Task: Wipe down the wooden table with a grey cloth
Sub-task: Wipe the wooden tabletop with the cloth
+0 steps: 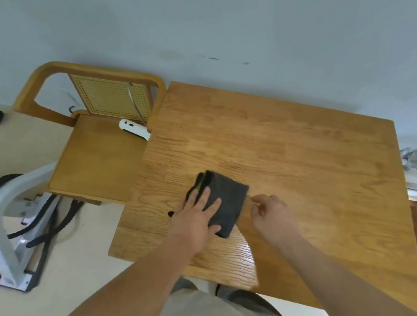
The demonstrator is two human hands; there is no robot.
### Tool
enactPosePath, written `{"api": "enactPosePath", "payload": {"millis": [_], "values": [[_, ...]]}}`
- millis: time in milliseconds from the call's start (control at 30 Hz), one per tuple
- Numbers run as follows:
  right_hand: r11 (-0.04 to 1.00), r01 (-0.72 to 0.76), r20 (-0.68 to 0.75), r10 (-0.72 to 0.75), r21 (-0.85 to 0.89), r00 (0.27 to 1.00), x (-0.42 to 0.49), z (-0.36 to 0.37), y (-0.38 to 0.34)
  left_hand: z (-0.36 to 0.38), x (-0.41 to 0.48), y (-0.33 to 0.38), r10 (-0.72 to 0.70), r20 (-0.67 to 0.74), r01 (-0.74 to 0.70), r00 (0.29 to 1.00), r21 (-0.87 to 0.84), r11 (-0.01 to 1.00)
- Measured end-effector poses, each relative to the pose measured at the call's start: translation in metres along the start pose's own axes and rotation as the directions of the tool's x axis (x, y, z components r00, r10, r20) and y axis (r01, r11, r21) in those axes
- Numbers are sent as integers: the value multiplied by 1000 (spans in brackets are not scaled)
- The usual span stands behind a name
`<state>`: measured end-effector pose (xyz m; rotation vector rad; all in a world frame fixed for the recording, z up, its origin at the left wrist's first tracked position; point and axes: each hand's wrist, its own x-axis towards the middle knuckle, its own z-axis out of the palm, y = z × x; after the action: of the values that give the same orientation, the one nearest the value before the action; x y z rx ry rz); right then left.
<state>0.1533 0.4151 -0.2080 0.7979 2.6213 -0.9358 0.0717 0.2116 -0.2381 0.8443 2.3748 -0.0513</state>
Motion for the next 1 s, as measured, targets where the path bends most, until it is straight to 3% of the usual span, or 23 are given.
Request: {"api": "enactPosePath", "payload": {"millis": [67, 133, 267, 333, 400, 500, 600, 667, 867, 1000], "values": [[1000, 5, -3, -5, 25, 1000, -12, 17, -17, 8, -12, -10, -135, -25, 130, 991, -149, 980], [999, 19, -6, -19, 34, 1000, -23, 33, -35, 23, -36, -6, -159, -22, 152, 987, -198, 968], [1000, -25, 31, 25, 5, 999, -44, 68, -70, 65, -85, -21, 64, -7, -64, 998, -99, 993], [999, -43, 53, 43, -17, 998, -53, 85, -85, 76, -96, -48, 183, -71, -188, 980, -59, 980], [998, -53, 62, 54, -29, 997, -62, 101, -99, 77, -102, -82, 204, -134, -204, 970, 13, 979], [996, -82, 87, 84, -25, 993, -73, 122, -117, 76, -110, -143, 96, -95, -96, 991, 12, 995], [998, -60, 115, 60, 1, 992, -82, 137, -133, 82, -126, -180, -117, -169, 89, 979, -165, 982], [999, -32, 118, 31, 6, 992, -81, 143, -146, 89, -141, -172, -216, -124, 177, 969, -270, 947], [1000, 18, 119, -16, -14, 993, -74, 148, -168, 87, -140, -155, -193, -24, 181, 981, -251, 951], [1000, -7, 141, 3, 27, 990, -64, 142, -168, 74, -116, -156, -168, 5, 168, 986, -105, 980]]}}
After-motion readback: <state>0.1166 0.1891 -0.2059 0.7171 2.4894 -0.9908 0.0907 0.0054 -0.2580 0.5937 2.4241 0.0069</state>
